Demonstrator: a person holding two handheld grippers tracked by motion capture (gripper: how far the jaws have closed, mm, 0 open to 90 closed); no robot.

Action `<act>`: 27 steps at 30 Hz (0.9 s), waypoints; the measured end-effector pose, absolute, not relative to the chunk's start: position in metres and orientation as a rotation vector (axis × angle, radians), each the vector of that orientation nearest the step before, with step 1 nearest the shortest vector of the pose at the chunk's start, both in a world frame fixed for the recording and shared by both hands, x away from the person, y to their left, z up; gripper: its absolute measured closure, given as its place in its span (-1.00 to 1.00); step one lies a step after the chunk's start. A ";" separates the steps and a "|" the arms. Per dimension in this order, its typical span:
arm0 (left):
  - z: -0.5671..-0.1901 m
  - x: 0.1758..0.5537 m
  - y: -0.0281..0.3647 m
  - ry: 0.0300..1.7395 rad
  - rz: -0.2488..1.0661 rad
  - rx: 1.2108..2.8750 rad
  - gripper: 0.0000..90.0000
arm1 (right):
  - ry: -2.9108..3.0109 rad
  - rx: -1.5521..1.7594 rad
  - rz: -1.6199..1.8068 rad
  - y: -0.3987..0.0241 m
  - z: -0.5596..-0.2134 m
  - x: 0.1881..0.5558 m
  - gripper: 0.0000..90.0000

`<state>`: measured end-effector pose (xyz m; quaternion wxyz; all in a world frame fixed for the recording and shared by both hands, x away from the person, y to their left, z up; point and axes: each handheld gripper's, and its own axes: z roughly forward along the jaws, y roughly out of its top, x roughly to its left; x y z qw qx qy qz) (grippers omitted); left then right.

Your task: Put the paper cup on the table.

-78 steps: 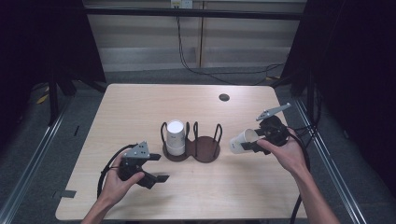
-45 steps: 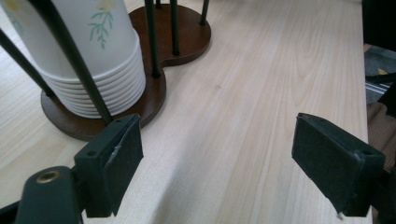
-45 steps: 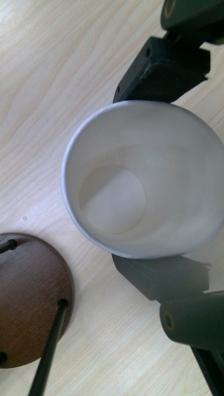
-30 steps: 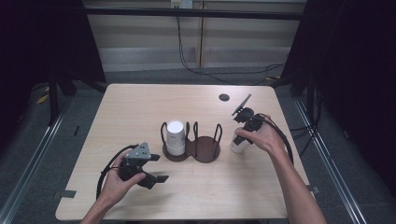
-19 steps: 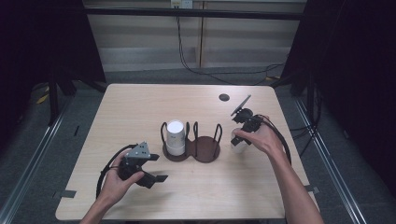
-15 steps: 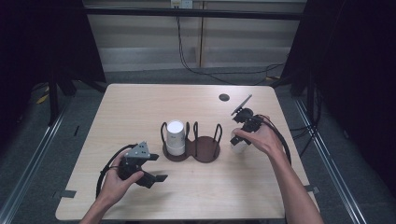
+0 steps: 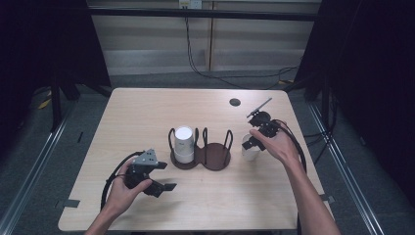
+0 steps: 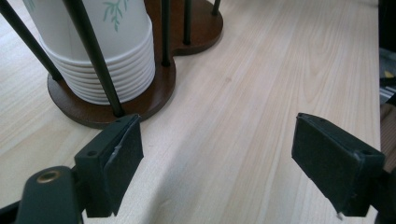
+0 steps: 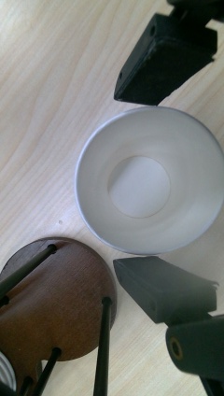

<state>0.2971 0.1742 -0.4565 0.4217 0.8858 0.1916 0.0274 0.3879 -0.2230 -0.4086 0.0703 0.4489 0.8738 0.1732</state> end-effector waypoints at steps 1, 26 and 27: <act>-0.456 0.296 0.174 0.472 0.074 2.217 -0.63 | 2.617 1.355 0.537 -0.224 -0.407 0.387 -0.67; -0.455 0.292 0.182 0.496 0.079 2.175 -0.63 | 2.308 1.322 0.983 -0.228 -0.392 0.345 -0.66; -0.455 0.292 0.182 0.498 0.081 2.178 -0.63 | 2.301 1.321 0.988 -0.227 -0.392 0.343 -0.66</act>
